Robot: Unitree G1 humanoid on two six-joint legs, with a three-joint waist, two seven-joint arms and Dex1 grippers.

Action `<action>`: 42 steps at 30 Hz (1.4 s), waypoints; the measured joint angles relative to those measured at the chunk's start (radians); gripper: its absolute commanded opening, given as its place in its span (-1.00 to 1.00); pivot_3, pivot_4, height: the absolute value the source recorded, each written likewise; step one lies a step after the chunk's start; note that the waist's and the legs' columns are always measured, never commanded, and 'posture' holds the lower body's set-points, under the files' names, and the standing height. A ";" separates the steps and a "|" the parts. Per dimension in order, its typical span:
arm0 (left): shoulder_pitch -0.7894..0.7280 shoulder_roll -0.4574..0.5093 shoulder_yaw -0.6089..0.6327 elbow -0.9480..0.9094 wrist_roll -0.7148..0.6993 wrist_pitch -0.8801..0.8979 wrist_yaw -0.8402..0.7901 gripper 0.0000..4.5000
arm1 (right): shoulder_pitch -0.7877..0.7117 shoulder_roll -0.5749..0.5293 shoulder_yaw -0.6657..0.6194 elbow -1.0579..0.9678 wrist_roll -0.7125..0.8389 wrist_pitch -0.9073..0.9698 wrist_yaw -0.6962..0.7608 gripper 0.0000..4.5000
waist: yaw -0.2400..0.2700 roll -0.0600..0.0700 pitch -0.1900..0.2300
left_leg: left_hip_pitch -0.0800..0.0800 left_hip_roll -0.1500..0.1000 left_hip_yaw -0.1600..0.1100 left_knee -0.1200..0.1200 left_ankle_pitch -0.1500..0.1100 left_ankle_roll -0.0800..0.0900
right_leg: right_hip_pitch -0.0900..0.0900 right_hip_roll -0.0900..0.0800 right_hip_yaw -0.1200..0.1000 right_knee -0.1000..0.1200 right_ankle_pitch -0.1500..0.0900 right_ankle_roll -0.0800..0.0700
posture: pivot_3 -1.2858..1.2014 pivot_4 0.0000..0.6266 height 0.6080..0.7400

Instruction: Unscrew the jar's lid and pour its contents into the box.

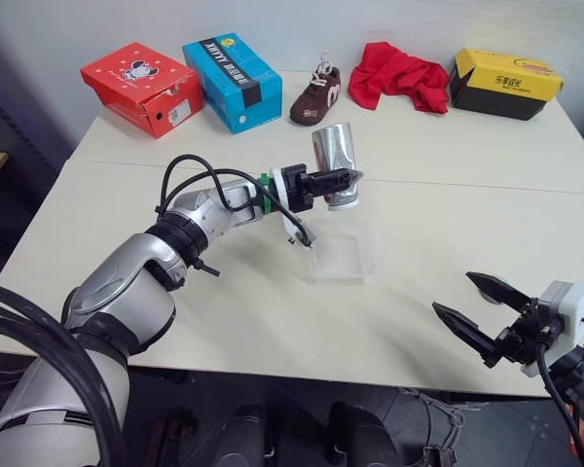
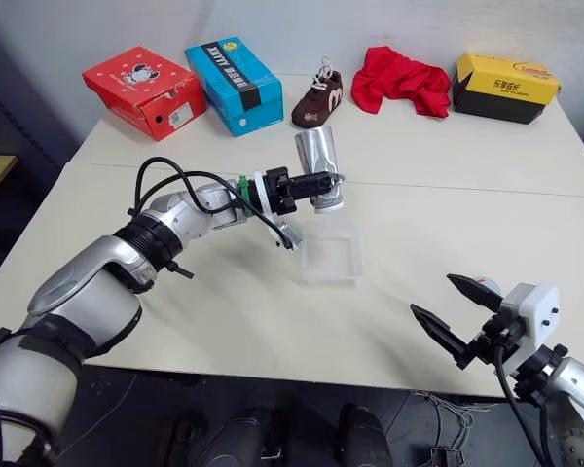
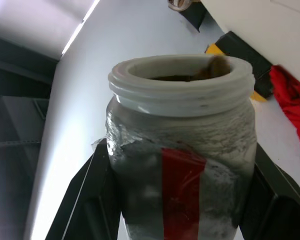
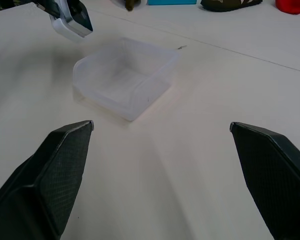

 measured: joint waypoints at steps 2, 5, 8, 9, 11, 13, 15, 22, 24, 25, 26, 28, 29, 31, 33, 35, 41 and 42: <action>0.000 0.000 -0.016 0.000 0.014 0.025 0.026 0.05 | -0.001 0.001 0.001 0.000 0.000 0.000 0.000 0.99 | 0.000 0.000 0.000 | 0.000 0.000 0.000 0.000 0.000 0.000 | 0.000 0.000 0.000 0.001 0.000 0.000 | 0.03 -0.52 1.00; 0.000 0.000 -0.023 0.000 0.019 0.034 0.046 0.05 | -0.004 0.002 0.002 0.000 -0.002 0.000 0.000 0.99 | 0.000 0.000 0.000 | 0.000 0.000 0.000 0.001 0.001 -0.001 | 0.000 0.000 0.000 0.002 0.000 0.000 | 0.03 -0.52 1.00; 0.000 0.005 -0.023 -0.003 -0.004 -0.014 0.042 0.05 | -0.008 0.004 0.004 0.000 -0.006 -0.001 0.000 0.99 | -0.001 0.000 0.000 | 0.000 0.000 0.000 0.001 0.002 -0.001 | -0.001 -0.001 0.001 0.003 0.000 0.000 | 0.03 -0.52 1.00; 0.000 0.016 -0.022 -0.010 -0.021 -0.044 0.038 0.05 | -0.009 0.007 0.005 0.000 -0.007 -0.002 0.000 0.99 | -0.002 0.000 0.000 | 0.000 0.000 0.001 0.001 0.002 -0.002 | -0.002 -0.001 0.002 0.004 0.000 0.000 | 0.03 -0.52 1.00; 0.000 0.034 -0.005 -0.013 -0.079 -0.123 0.008 0.05 | -0.011 0.012 0.006 0.001 -0.009 -0.003 0.000 0.99 | -0.002 0.000 0.000 | 0.000 0.000 0.001 0.001 0.003 -0.002 | -0.003 -0.001 0.003 0.006 0.000 0.000 | 0.03 -0.52 1.00; 0.002 0.038 0.040 0.005 -0.193 -0.252 -0.068 0.05 | -0.015 0.016 0.008 0.002 -0.011 -0.003 0.001 0.99 | -0.003 0.000 0.000 | 0.001 0.000 0.002 0.002 0.003 -0.002 | -0.003 -0.002 0.003 0.008 0.000 0.000 | 0.03 -0.52 1.00; 0.015 0.035 0.130 0.051 -0.389 -0.426 -0.228 0.05 | -0.018 0.019 0.015 0.002 -0.015 -0.006 0.002 0.99 | -0.005 0.000 0.000 | 0.001 0.000 0.002 0.003 0.003 -0.002 | -0.004 -0.003 0.003 0.009 0.000 0.000 | 0.03 -0.52 1.00; 0.244 -0.034 0.556 0.018 -1.356 -0.376 -1.227 0.05 | -0.045 0.034 0.028 0.009 -0.015 -0.027 0.022 0.99 | -0.029 0.000 0.000 | 0.001 0.001 0.002 0.014 0.003 -0.003 | -0.003 -0.002 0.003 0.017 0.000 -0.001 | 0.03 -0.52 1.00; 0.298 -0.038 0.651 -0.088 -1.547 -0.193 -1.411 0.05 | -0.059 0.038 0.041 0.014 -0.020 -0.060 0.042 0.99 | -0.031 0.000 0.000 | 0.001 0.001 0.003 0.017 0.003 -0.003 | -0.003 -0.001 0.004 0.020 0.000 -0.001 | 0.03 -0.52 1.00; 0.334 -0.031 0.707 -0.167 -1.641 -0.079 -1.488 0.05 | -0.077 0.045 0.049 0.023 -0.021 -0.093 0.071 0.99 | -0.037 0.000 0.000 | 0.002 0.001 0.003 0.017 0.003 -0.003 | -0.003 -0.001 0.006 0.022 0.000 -0.001 | 0.03 -0.52 1.00; 0.366 -0.019 0.744 -0.233 -1.702 0.008 -1.533 0.05 | -0.096 0.053 0.055 0.032 -0.021 -0.124 0.100 0.99 | -0.042 0.000 0.000 | 0.003 0.001 0.004 0.017 0.003 -0.003 | -0.003 0.000 0.007 0.022 0.000 -0.001 | 0.03 -0.52 1.00; 0.436 0.010 0.815 -0.346 -1.790 0.166 -1.581 0.05 | -0.118 0.057 0.080 0.047 -0.021 -0.177 0.153 0.99 | -0.052 0.000 -0.001 | 0.005 0.001 0.004 0.017 0.004 -0.003 | -0.002 0.000 0.008 0.024 0.000 -0.001 | 0.03 -0.52 1.00; 0.474 0.019 0.846 -0.394 -1.820 0.230 -1.583 0.05 | -0.126 0.062 0.088 0.054 -0.020 -0.195 0.177 0.99 | -0.055 0.001 -0.001 | 0.005 0.001 0.004 0.017 0.004 -0.003 | -0.002 0.001 0.009 0.025 0.000 -0.001 | 0.03 -0.52 1.00; 0.566 0.037 0.921 -0.471 -1.873 0.347 -1.575 0.05 | -0.157 0.073 0.112 0.077 -0.018 -0.238 0.225 0.99 | -0.057 0.000 -0.001 | 0.006 0.002 0.005 0.017 0.004 -0.003 | -0.002 0.001 0.011 0.026 0.000 -0.001 | 0.03 -0.52 1.00; 0.655 0.041 0.993 -0.529 -1.925 0.426 -1.559 0.05 | -0.195 0.084 0.135 0.095 -0.016 -0.266 0.257 0.99 | -0.056 0.000 -0.001 | 0.006 0.002 0.005 0.017 0.004 -0.003 | -0.002 0.000 0.011 0.026 0.000 -0.001 | 0.03 -0.52 1.00; 0.751 0.043 1.061 -0.597 -1.953 0.451 -1.540 0.05 | -0.233 0.090 0.161 0.110 -0.017 -0.287 0.278 0.99 | -0.055 0.000 -0.001 | 0.006 0.002 0.005 0.017 0.004 -0.003 | -0.002 0.000 0.012 0.026 0.000 -0.001 | 0.03 -0.52 1.00; 0.977 0.031 1.256 -0.714 -1.934 0.391 -1.389 0.05 | -0.342 0.115 0.261 0.155 -0.019 -0.302 0.301 0.99 | -0.051 -0.003 -0.003 | 0.007 0.001 0.003 0.016 0.003 -0.005 | -0.002 -0.009 0.014 0.025 0.000 -0.002 | 0.03 -0.52 1.00; 1.008 0.024 1.281 -0.712 -1.923 0.374 -1.359 0.05 | -0.356 0.116 0.276 0.163 -0.019 -0.301 0.301 0.99 | -0.052 -0.003 -0.003 | 0.007 0.001 0.003 0.016 0.002 -0.005 | -0.002 -0.010 0.014 0.025 0.000 -0.003 | 0.03 -0.52 1.00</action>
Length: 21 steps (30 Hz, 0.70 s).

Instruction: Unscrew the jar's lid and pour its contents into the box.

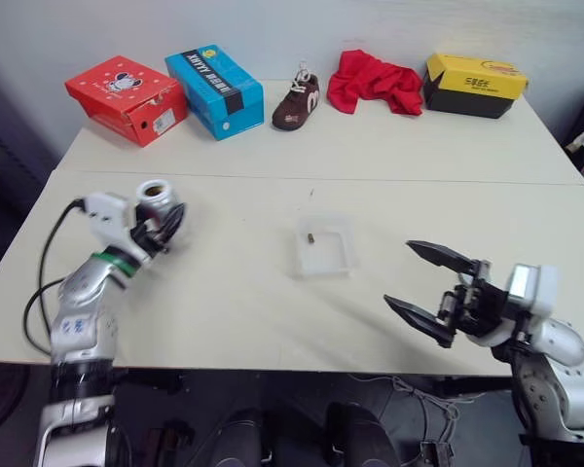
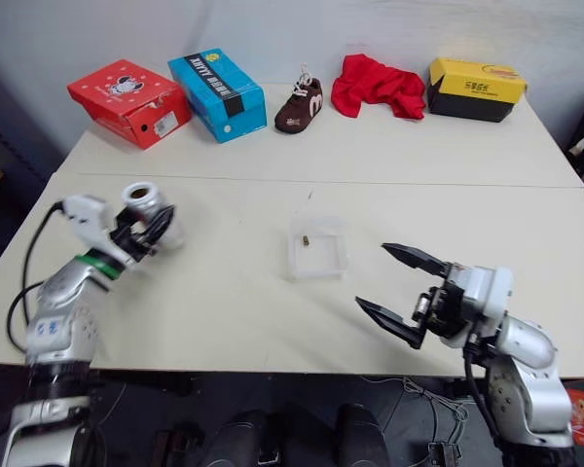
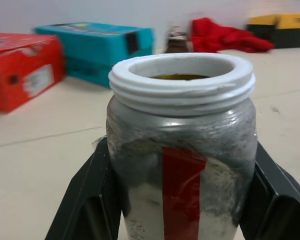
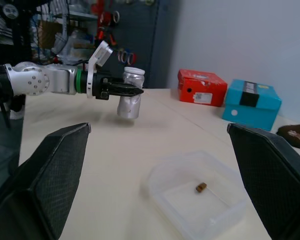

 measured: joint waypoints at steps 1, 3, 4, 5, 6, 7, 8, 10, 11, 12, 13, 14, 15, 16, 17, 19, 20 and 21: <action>0.028 -0.011 0.024 0.003 0.012 -0.015 0.033 0.05 | -0.012 0.001 0.010 0.005 0.000 0.001 0.000 0.99 | 0.000 0.000 0.000 | 0.000 0.000 0.000 0.000 0.000 0.000 | 0.000 0.000 0.000 0.000 0.000 0.000 | 0.03 -0.52 1.00; 0.051 -0.025 0.053 0.004 0.028 -0.042 0.072 0.05 | -0.032 0.001 0.024 0.012 0.000 0.002 0.001 0.99 | 0.003 -0.001 -0.001 | 0.000 0.000 -0.002 0.000 0.000 -0.001 | 0.000 -0.002 -0.001 0.000 0.000 -0.001 | 0.03 -0.52 1.00; 0.051 -0.028 0.062 0.005 0.033 -0.045 0.091 0.05 | -0.044 0.001 0.031 0.017 0.000 0.001 0.004 0.99 | 0.004 -0.002 -0.001 | 0.000 -0.001 -0.002 0.000 -0.001 -0.001 | -0.001 -0.002 -0.001 -0.001 0.000 -0.001 | 0.03 -0.52 1.00; 0.050 -0.031 0.073 0.004 0.035 -0.048 0.113 0.05 | -0.051 0.001 0.035 0.024 0.000 0.001 0.006 0.99 | 0.004 -0.003 -0.002 | 0.000 -0.001 -0.002 -0.001 -0.001 -0.002 | -0.001 -0.003 -0.001 -0.001 0.000 -0.002 | 0.03 -0.52 1.00; 0.050 -0.032 0.076 0.004 0.044 -0.050 0.127 0.05 | -0.051 0.000 0.037 0.028 -0.001 0.001 0.009 0.99 | 0.004 -0.003 -0.002 | 0.000 -0.002 -0.002 -0.001 -0.002 -0.002 | -0.001 -0.003 -0.001 -0.001 0.000 -0.002 | 0.03 -0.52 1.00; 0.050 -0.032 0.074 0.005 0.054 -0.052 0.132 0.05 | -0.051 -0.001 0.039 0.035 -0.002 0.001 0.012 0.99 | 0.004 -0.003 -0.002 | -0.001 -0.002 -0.002 -0.001 -0.002 -0.002 | -0.001 -0.003 -0.001 -0.001 0.000 -0.002 | 0.03 -0.52 1.00; 0.051 -0.032 0.069 0.007 0.064 -0.056 0.129 0.05 | -0.051 -0.001 0.040 0.042 -0.003 0.001 0.013 0.99 | 0.003 -0.003 -0.002 | -0.001 -0.002 -0.002 -0.001 -0.002 -0.002 | 0.000 -0.003 -0.002 0.000 0.000 -0.002 | 0.03 -0.52 1.00; 0.056 -0.032 0.055 0.015 0.080 -0.081 0.121 0.05 | -0.051 -0.002 0.040 0.046 -0.006 0.000 0.015 0.99 | 0.001 -0.003 -0.002 | 0.000 -0.002 -0.001 -0.002 -0.001 -0.001 | -0.001 -0.003 -0.003 0.000 0.000 -0.002 | 0.03 -0.52 1.00; 0.057 -0.033 0.053 0.018 0.084 -0.091 0.117 0.05 | -0.051 -0.004 0.040 0.046 -0.009 0.000 0.015 0.99 | 0.000 -0.003 -0.002 | 0.000 -0.002 -0.001 -0.002 -0.001 -0.001 | -0.001 -0.003 -0.004 0.000 0.000 -0.002 | 0.03 -0.52 1.00; 0.059 -0.035 0.053 0.021 0.084 -0.100 0.114 0.05 | -0.051 -0.005 0.040 0.048 -0.010 0.000 0.016 0.99 | 0.000 -0.003 -0.002 | 0.000 -0.002 -0.001 -0.002 -0.001 -0.001 | -0.001 -0.003 -0.004 0.000 0.000 -0.002 | 0.03 -0.52 1.00; 0.059 -0.039 0.055 0.026 0.083 -0.109 0.110 0.21 | -0.051 -0.006 0.040 0.051 -0.010 0.000 0.016 1.00 | 0.000 -0.003 -0.002 | 0.000 -0.002 -0.001 -0.002 -0.001 -0.001 | -0.001 -0.003 -0.004 0.000 0.000 -0.002 | 0.03 -0.52 1.00; 0.059 -0.041 0.056 0.029 0.080 -0.112 0.108 0.37 | -0.051 -0.007 0.040 0.052 -0.011 0.000 0.016 1.00 | 0.001 -0.003 -0.002 | 0.000 -0.002 -0.001 -0.002 -0.001 -0.001 | -0.001 -0.003 -0.004 0.000 0.000 -0.002 | 0.03 -0.52 1.00; 0.061 -0.044 0.056 0.032 0.075 -0.111 0.105 0.48 | -0.052 -0.007 0.040 0.055 -0.012 0.000 0.016 1.00 | 0.001 -0.003 -0.002 | 0.000 -0.002 -0.001 -0.002 -0.001 -0.001 | -0.001 -0.003 -0.004 0.000 0.000 -0.002 | 0.03 -0.52 1.00; 0.067 -0.048 0.056 0.041 0.071 -0.107 0.100 0.62 | -0.051 -0.007 0.040 0.060 -0.014 0.000 0.015 1.00 | 0.000 -0.003 -0.002 | 0.000 -0.002 -0.001 -0.002 -0.001 -0.001 | -0.001 -0.003 -0.004 0.000 0.000 -0.002 | 0.03 -0.52 1.00; 0.073 -0.052 0.056 0.046 0.066 -0.103 0.095 0.76 | -0.051 -0.007 0.040 0.061 -0.018 0.000 0.015 1.00 | 0.000 -0.003 -0.002 | 0.000 -0.002 -0.001 -0.002 -0.001 -0.001 | -0.001 -0.003 -0.004 0.000 0.000 -0.002 | 0.03 -0.52 1.00; 0.098 -0.059 0.056 0.046 0.056 -0.100 0.076 0.98 | -0.048 -0.010 0.039 0.062 -0.022 -0.003 0.015 1.00 | 0.000 -0.003 -0.002 | 0.000 -0.002 -0.001 -0.002 -0.001 -0.001 | -0.001 -0.003 -0.004 0.000 0.000 -0.002 | 0.03 -0.52 1.00; 0.109 -0.059 0.056 0.046 0.051 -0.099 0.069 0.98 | -0.041 -0.014 0.034 0.062 -0.021 -0.004 0.016 1.00 | 0.000 -0.003 -0.002 | 0.000 -0.002 -0.001 -0.003 -0.001 -0.001 | -0.001 -0.003 -0.004 0.000 0.000 -0.002 | 0.03 -0.52 1.00; 0.114 -0.059 0.056 0.046 0.047 -0.098 0.063 0.98 | -0.028 -0.019 0.024 0.062 -0.021 -0.004 0.017 1.00 | 0.000 -0.003 -0.002 | 0.000 -0.002 -0.001 -0.003 -0.001 -0.001 | -0.001 -0.003 -0.004 -0.001 0.000 -0.002 | 0.03 -0.52 1.00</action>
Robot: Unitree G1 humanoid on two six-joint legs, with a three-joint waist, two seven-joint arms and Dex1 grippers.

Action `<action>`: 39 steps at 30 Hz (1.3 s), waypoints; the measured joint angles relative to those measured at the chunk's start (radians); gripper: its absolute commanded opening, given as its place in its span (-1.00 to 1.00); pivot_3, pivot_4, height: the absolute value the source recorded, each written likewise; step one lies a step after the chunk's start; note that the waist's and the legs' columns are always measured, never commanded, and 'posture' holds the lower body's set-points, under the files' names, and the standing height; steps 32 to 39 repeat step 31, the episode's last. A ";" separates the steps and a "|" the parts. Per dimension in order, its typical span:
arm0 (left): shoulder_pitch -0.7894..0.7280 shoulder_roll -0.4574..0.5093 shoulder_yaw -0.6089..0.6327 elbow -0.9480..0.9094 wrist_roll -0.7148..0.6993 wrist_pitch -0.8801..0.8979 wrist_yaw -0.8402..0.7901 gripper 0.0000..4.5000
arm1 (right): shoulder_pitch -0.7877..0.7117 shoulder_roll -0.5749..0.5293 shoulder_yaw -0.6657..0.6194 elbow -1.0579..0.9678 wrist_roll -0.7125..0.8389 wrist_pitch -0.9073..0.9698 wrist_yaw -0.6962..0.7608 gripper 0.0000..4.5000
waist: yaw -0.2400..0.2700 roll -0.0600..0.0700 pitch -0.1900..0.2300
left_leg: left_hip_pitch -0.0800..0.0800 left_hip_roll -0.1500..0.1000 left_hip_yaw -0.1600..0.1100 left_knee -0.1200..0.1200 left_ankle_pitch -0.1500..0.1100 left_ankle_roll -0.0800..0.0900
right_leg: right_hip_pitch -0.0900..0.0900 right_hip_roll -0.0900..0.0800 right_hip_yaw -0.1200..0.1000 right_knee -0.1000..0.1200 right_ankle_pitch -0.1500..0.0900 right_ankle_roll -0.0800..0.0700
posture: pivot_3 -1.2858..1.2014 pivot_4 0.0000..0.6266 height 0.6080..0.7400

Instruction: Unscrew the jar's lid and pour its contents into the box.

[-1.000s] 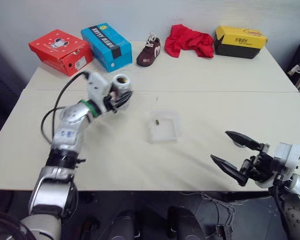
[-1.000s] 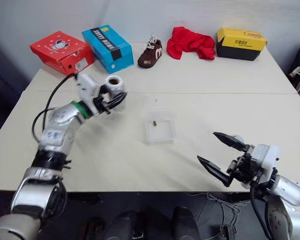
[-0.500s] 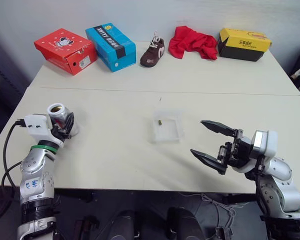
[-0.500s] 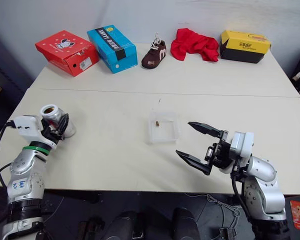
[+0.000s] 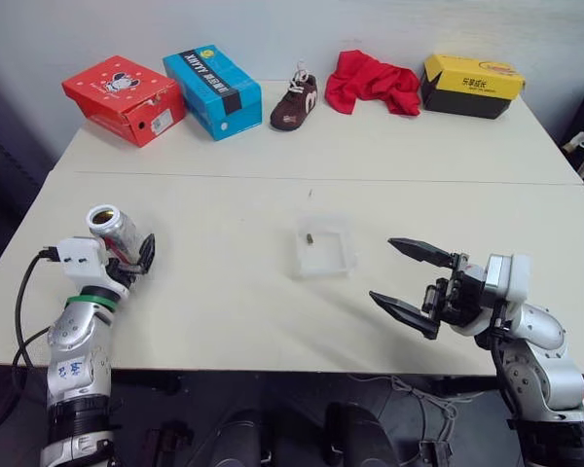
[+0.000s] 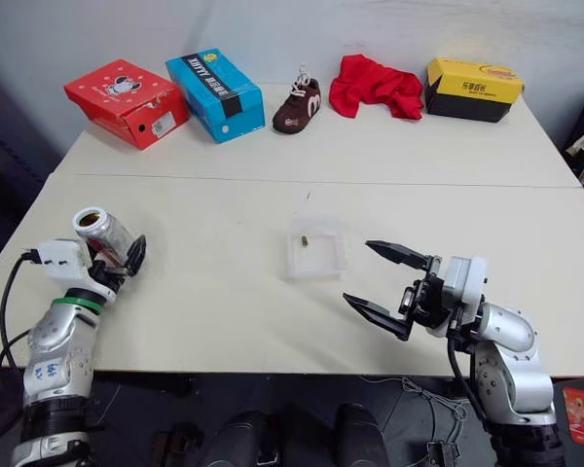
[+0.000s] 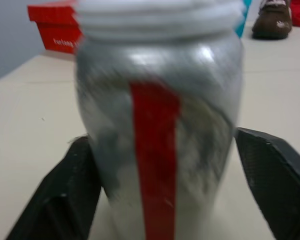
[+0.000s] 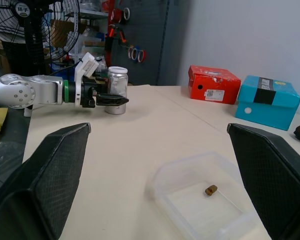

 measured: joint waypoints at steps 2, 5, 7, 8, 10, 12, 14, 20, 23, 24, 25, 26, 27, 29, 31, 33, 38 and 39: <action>0.009 0.003 0.011 -0.001 -0.003 0.002 -0.005 0.98 | 0.036 -0.014 -0.032 -0.001 0.003 0.000 0.001 1.00 | 0.003 0.000 0.000 | 0.000 0.000 0.000 0.000 -0.001 -0.001 | 0.000 -0.001 0.000 -0.001 0.000 0.000 | 0.03 -0.52 1.00; 0.038 0.025 0.023 -0.005 -0.004 0.009 -0.022 0.98 | 0.126 -0.028 -0.088 -0.004 0.014 -0.001 0.005 1.00 | 0.002 -0.001 0.000 | 0.000 0.000 0.000 -0.001 -0.003 -0.004 | 0.000 -0.001 0.001 -0.001 0.000 0.000 | 0.03 -0.52 1.00; 0.073 0.035 0.028 -0.010 -0.008 0.016 -0.044 0.98 | 0.183 -0.028 -0.115 -0.005 0.018 -0.001 0.005 1.00 | 0.001 0.000 0.000 | 0.000 0.000 0.000 -0.002 -0.003 -0.004 | 0.000 -0.001 0.001 -0.002 0.000 0.000 | 0.03 -0.52 1.00; 0.083 0.036 0.029 -0.010 -0.011 0.018 -0.052 0.98 | 0.197 -0.028 -0.121 -0.005 0.019 -0.001 0.004 1.00 | 0.000 -0.001 0.000 | 0.001 0.000 0.000 -0.002 -0.003 -0.005 | 0.000 -0.001 0.002 -0.003 0.000 0.000 | 0.03 -0.52 1.00; 0.124 0.042 0.028 -0.034 -0.038 0.030 -0.110 0.98 | 0.245 -0.028 -0.153 -0.012 0.019 -0.008 0.000 1.00 | -0.001 -0.001 0.000 | 0.001 0.000 0.000 -0.003 -0.004 -0.005 | 0.000 -0.001 0.002 -0.006 0.000 0.000 | 0.03 -0.52 1.00; 0.163 0.065 0.027 -0.052 -0.044 0.032 -0.153 0.98 | 0.276 -0.028 -0.175 -0.014 0.019 -0.022 0.001 1.00 | -0.002 -0.001 0.000 | 0.002 0.000 0.001 -0.005 -0.004 -0.006 | 0.000 -0.001 0.003 -0.006 0.000 0.000 | 0.03 -0.52 1.00; 0.232 0.113 0.028 -0.091 -0.044 0.032 -0.212 0.98 | 0.308 -0.031 -0.210 -0.014 0.019 -0.034 0.005 1.00 | -0.003 -0.001 -0.001 | 0.006 0.001 0.004 -0.009 -0.004 -0.006 | 0.001 -0.001 0.004 -0.009 0.000 -0.001 | 0.03 -0.52 1.00; 0.466 0.293 0.060 -0.277 -0.059 0.011 -0.457 0.98 | 0.296 -0.157 -0.277 0.018 0.026 -0.050 0.109 1.00 | -0.003 -0.001 -0.001 | 0.012 0.003 0.011 -0.015 -0.005 -0.007 | 0.000 -0.003 0.005 -0.012 -0.001 -0.004 | 0.03 -0.52 1.00; 0.557 0.360 0.075 -0.370 -0.065 -0.004 -0.576 0.98 | 0.283 -0.228 -0.303 0.080 0.026 -0.055 0.182 1.00 | 0.002 0.000 -0.001 | 0.012 0.003 0.012 -0.017 -0.005 -0.007 | -0.001 -0.003 0.004 -0.013 -0.002 -0.007 | 0.03 -0.52 1.00; 0.594 0.390 0.083 -0.399 -0.070 -0.009 -0.627 0.98 | 0.279 -0.257 -0.306 0.107 0.026 -0.055 0.215 1.00 | 0.001 0.000 -0.001 | 0.012 0.004 0.012 -0.017 -0.005 -0.008 | -0.001 -0.003 0.004 -0.013 -0.003 -0.008 | 0.03 -0.52 1.00; 0.618 0.410 0.094 -0.418 -0.074 -0.012 -0.663 0.98 | 0.277 -0.278 -0.313 0.129 0.026 -0.055 0.238 1.00 | 0.001 0.000 -0.001 | 0.012 0.004 0.012 -0.018 -0.005 -0.008 | -0.001 -0.003 0.004 -0.014 -0.003 -0.008 | 0.03 -0.52 1.00; 0.633 0.423 0.107 -0.430 -0.079 -0.015 -0.691 0.98 | 0.274 -0.295 -0.323 0.155 0.025 -0.057 0.263 1.00 | 0.000 0.000 -0.001 | 0.012 0.004 0.013 -0.018 -0.005 -0.008 | -0.001 -0.003 0.004 -0.013 -0.003 -0.009 | 0.03 -0.52 1.00; 0.637 0.428 0.120 -0.432 -0.083 -0.017 -0.713 0.98 | 0.269 -0.315 -0.331 0.183 0.023 -0.059 0.288 1.00 | 0.000 0.002 -0.002 | 0.012 0.004 0.013 -0.019 -0.005 -0.008 | -0.001 -0.003 0.003 -0.014 -0.004 -0.010 | 0.03 -0.52 1.00; 0.639 0.431 0.147 -0.428 -0.085 -0.021 -0.737 0.98 | 0.256 -0.349 -0.337 0.231 0.017 -0.064 0.321 1.00 | -0.001 0.002 -0.002 | 0.012 0.006 0.014 -0.019 -0.006 -0.009 | -0.001 -0.003 0.002 -0.014 -0.004 -0.010 | 0.03 -0.52 1.00; 0.624 0.432 0.173 -0.418 -0.086 -0.020 -0.740 0.98 | 0.230 -0.365 -0.340 0.280 0.009 -0.067 0.337 1.00 | -0.001 0.002 -0.002 | 0.013 0.006 0.014 -0.019 -0.006 -0.009 | -0.001 -0.002 0.001 -0.013 -0.004 -0.011 | 0.03 -0.52 1.00; 0.624 0.432 0.173 -0.418 -0.086 -0.020 -0.740 0.98 | 0.230 -0.365 -0.340 0.280 0.009 -0.067 0.337 1.00 | -0.001 0.002 -0.002 | 0.013 0.006 0.014 -0.019 -0.006 -0.009 | -0.001 -0.002 0.001 -0.013 -0.004 -0.011 | 0.03 -0.52 1.00; 0.624 0.432 0.173 -0.418 -0.086 -0.020 -0.740 0.98 | 0.230 -0.365 -0.340 0.280 0.009 -0.067 0.337 1.00 | -0.001 0.002 -0.002 | 0.013 0.006 0.014 -0.019 -0.006 -0.009 | -0.001 -0.002 0.001 -0.013 -0.004 -0.011 | 0.03 -0.52 1.00; 0.624 0.432 0.173 -0.418 -0.086 -0.020 -0.740 0.98 | 0.230 -0.365 -0.340 0.280 0.009 -0.067 0.337 1.00 | -0.001 0.002 -0.002 | 0.013 0.006 0.014 -0.019 -0.006 -0.009 | -0.001 -0.002 0.001 -0.013 -0.004 -0.011 | 0.03 -0.52 1.00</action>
